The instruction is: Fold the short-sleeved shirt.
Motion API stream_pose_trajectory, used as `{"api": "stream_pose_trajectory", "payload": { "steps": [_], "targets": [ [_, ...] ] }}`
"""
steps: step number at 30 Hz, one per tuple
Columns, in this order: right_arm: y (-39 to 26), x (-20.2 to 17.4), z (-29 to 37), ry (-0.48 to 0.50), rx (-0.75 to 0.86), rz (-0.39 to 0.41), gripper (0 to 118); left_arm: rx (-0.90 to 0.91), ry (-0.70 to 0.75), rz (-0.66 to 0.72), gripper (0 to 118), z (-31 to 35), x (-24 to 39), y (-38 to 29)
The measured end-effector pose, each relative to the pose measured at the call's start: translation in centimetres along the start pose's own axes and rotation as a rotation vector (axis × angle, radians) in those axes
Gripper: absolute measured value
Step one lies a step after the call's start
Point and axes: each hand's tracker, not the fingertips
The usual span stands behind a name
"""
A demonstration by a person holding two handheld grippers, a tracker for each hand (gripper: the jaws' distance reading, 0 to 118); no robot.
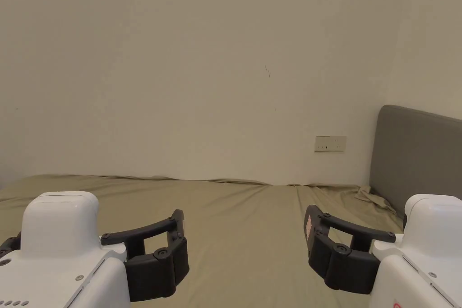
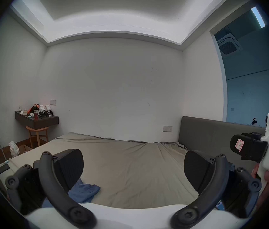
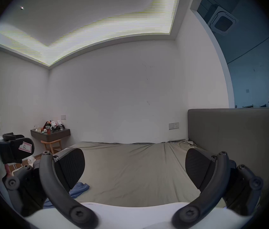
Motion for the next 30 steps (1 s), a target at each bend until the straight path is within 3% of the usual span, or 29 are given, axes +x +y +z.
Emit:
{"api": "stream_pose_trajectory", "payload": {
  "steps": [2,3,4,5,6,8,11,15,19,21,25,27,30],
  "targets": [
    [0.2,0.0,0.1,0.018,-0.02,0.003,118,-0.005,0.016,-0.018,118,0.1,0.0,0.0],
    [0.2,-0.1,0.1,0.028,-0.03,0.006,113,0.0,0.003,-0.023,101,0.4,-0.2,-0.1],
    [0.2,-0.1,0.2,0.037,-0.035,0.015,89,0.01,-0.031,-0.03,49,0.5,-0.3,-0.1],
    [0.1,-0.3,0.4,0.045,-0.028,0.033,21,0.01,-0.037,-0.027,0,0.6,-0.1,-0.1],
    [0.0,-0.6,0.4,0.028,-0.021,0.068,3,-0.005,-0.021,-0.013,0,0.4,0.0,-0.1],
    [-0.4,-1.1,0.2,0.006,-0.027,0.082,3,-0.038,-0.053,-0.008,0,-0.2,0.0,-0.5],
    [-0.1,-0.9,0.5,0.055,-0.055,0.059,3,-0.056,-0.061,-0.014,0,-0.5,0.5,-1.1],
    [-0.9,0.3,0.5,0.003,-0.071,0.084,3,-0.081,-0.068,-0.007,0,-1.0,0.2,-1.1],
    [-0.8,-0.8,-2.8,-0.018,-0.076,0.113,3,-0.075,0.073,-0.001,0,0.2,-3.6,0.1],
    [-0.7,-4.1,-5.6,0.118,-0.093,0.112,3,-0.058,0.192,-0.017,0,2.3,-6.9,0.9],
    [-1.1,-16.0,-7.8,0.621,-0.11,-0.004,3,-0.05,0.523,-0.072,0,8.9,-14.0,2.2],
    [-1.6,-21.8,-7.3,0.819,-0.135,-0.044,3,-0.054,0.689,-0.097,0,12.5,-16.7,2.6],
    [-2.8,-28.2,-5.7,0.973,-0.125,-0.088,3,-0.077,0.849,-0.117,0,17.1,-19.3,2.8]
  ]
}}
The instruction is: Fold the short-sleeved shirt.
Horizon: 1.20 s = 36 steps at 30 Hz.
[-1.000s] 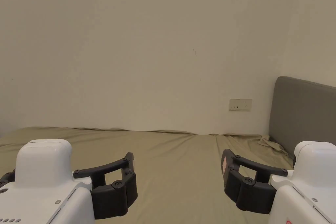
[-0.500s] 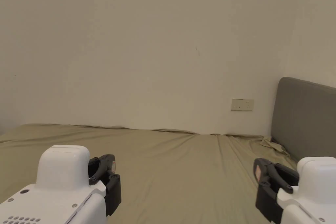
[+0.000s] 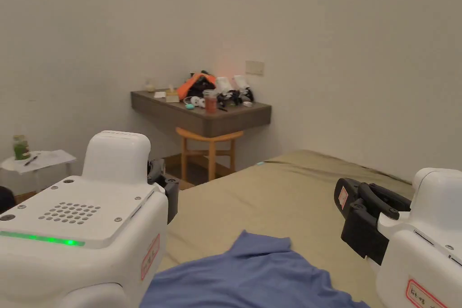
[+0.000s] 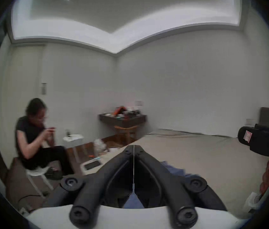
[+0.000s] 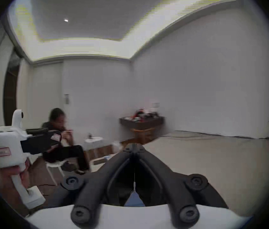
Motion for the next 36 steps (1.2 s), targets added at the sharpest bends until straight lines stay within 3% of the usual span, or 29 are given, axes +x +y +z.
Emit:
{"api": "stream_pose_trajectory", "payload": {
  "steps": [4,8,18,25,30,31,32,33,34,35,36],
  "targets": [
    [-1.2,-2.1,-2.1,0.033,-0.031,0.018,3,-0.027,0.015,-0.011,0,-0.4,-1.9,-0.6],
    [-2.4,0.3,-2.1,-0.017,-0.083,0.013,3,-0.074,-0.093,0.027,0,-3.2,0.3,-2.1],
    [-7.6,7.3,-2.3,-0.289,-0.273,0.015,3,-0.407,-0.4,-0.004,0,-17.8,12.7,-12.4],
    [-12.7,10.5,-4.8,-0.351,-0.423,0.028,3,-0.637,-0.504,-0.069,0,-26.8,22.3,-24.0],
    [-14.9,12.0,-5.6,-0.377,-0.504,0.021,3,-0.737,-0.531,-0.202,0,-31.4,26.9,-31.0],
    [-15.1,12.3,-5.6,-0.373,-0.515,0.018,3,-0.74,-0.548,-0.212,12,-31.5,27.2,-31.6],
    [-15.4,12.6,-5.4,-0.369,-0.52,0.017,3,-0.723,-0.555,-0.225,84,-31.4,27.5,-32.1],
    [-15.6,12.9,-5.2,-0.364,-0.527,0.017,3,-0.697,-0.543,-0.265,118,-31.2,27.8,-32.3],
    [-15.8,13.2,-5.0,-0.363,-0.534,0.017,3,-0.684,-0.559,-0.302,118,-31.1,28.1,-32.8],
    [-16.1,13.4,-4.8,-0.372,-0.542,0.017,3,-0.588,-0.605,-0.242,118,-30.2,27.8,-32.8],
    [-16.3,13.7,-4.5,-0.395,-0.552,0.02,3,-0.653,-0.605,-0.273,118,-30.2,28.2,-33.3]
  ]
}}
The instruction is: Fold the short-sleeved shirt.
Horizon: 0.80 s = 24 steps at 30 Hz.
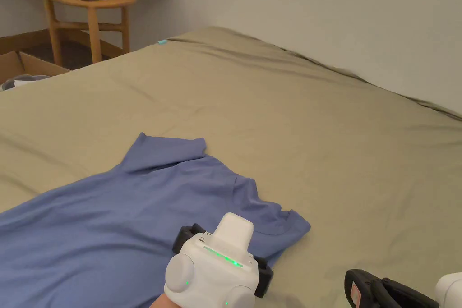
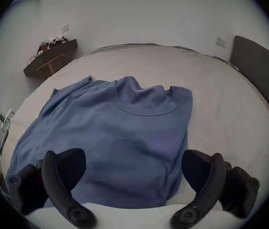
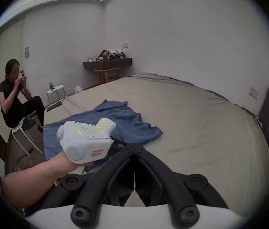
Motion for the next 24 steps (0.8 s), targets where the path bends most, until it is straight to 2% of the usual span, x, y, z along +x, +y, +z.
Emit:
{"api": "stream_pose_trajectory", "payload": {
  "steps": [3,5,7,9,10,11,12,13,14,15,17,18,19,22,24],
  "targets": [
    [-0.6,0.7,0.3,-0.029,-0.021,-0.023,3,-0.08,-0.036,0.059,118,-0.7,0.3,0.6],
    [-0.8,1.2,1.0,-0.029,-0.024,-0.04,3,-0.118,0.006,0.032,118,-1.7,0.7,0.7],
    [-0.8,1.5,2.0,-0.042,-0.018,-0.032,3,-0.14,0.001,0.013,118,-3.3,0.8,0.4],
    [-0.9,1.8,3.3,-0.073,-0.001,-0.009,3,-0.094,0.008,0.082,118,-2.4,-0.1,1.2],
    [-0.9,2.1,3.9,-0.081,0.007,-0.011,3,-0.028,0.047,0.169,101,-1.9,-0.9,1.5],
    [-1.0,2.3,4.6,-0.088,0.017,-0.019,3,-0.024,0.07,0.244,41,0.4,-2.2,2.4],
    [-1.1,2.8,5.4,-0.093,0.031,-0.041,3,-0.055,0.119,0.345,8,1.0,-3.3,2.4],
    [-1.4,3.3,6.3,-0.084,0.051,-0.074,3,-0.055,0.103,0.433,8,1.6,-4.8,2.3],
    [-1.6,3.6,7.0,-0.082,0.068,-0.101,3,-0.079,-0.043,0.528,8,1.9,-5.6,2.2],
    [-1.9,4.0,8.0,-0.09,0.084,-0.125,3,-0.116,-0.093,0.615,8,-2.0,-6.9,2.5],
    [-2.4,5.1,10.0,-0.119,0.107,-0.153,3,-0.083,-0.129,0.67,8,-3.0,-7.9,4.5],
    [-2.6,5.7,11.2,-0.142,0.117,-0.167,3,-0.058,-0.1,0.638,8,-2.3,-7.9,6.3],
    [-2.5,6.4,12.4,-0.171,0.127,-0.188,3,-0.027,-0.093,0.617,8,2.2,-4.7,5.8],
    [-2.0,9.0,16.9,-0.217,0.201,-0.26,3,0.05,-0.221,0.534,8,6.1,-0.4,10.0],
    [-1.8,10.7,20.5,-0.272,0.267,-0.28,3,0.111,-0.323,0.484,8,10.3,4.3,11.9]
  ]
}}
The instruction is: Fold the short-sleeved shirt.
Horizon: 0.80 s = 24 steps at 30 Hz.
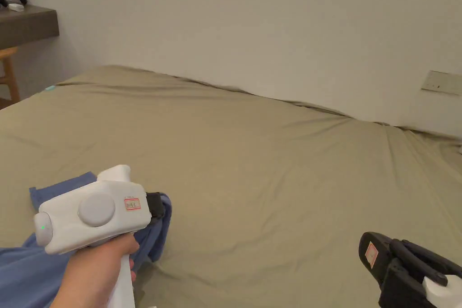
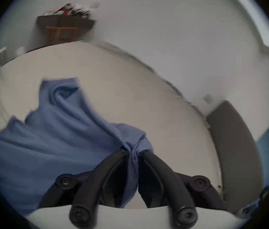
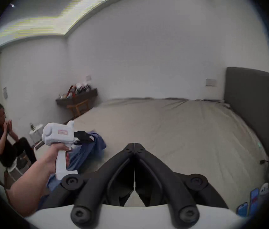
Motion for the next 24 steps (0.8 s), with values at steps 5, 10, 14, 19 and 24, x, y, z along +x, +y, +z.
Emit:
{"api": "stream_pose_trajectory", "payload": {
  "steps": [5,10,14,19,24],
  "targets": [
    [3.1,5.6,7.6,-0.209,0.108,0.017,3,-0.063,-0.19,-0.296,8,0.7,15.8,-4.2],
    [4.2,9.8,14.9,-0.381,0.201,0.0,3,-0.253,-0.356,-0.551,8,0.3,28.8,-15.8],
    [4.3,11.3,17.5,-0.422,0.188,0.015,3,-0.46,-0.485,-0.651,8,-0.3,34.2,-26.7],
    [3.1,11.7,17.7,-0.432,0.146,0.052,3,-0.703,-0.527,-0.781,8,-0.4,34.3,-37.7],
    [2.0,12.3,15.4,-0.395,0.089,0.035,3,-0.72,-0.463,-0.812,14,-2.1,31.5,-40.5]
  ]
}}
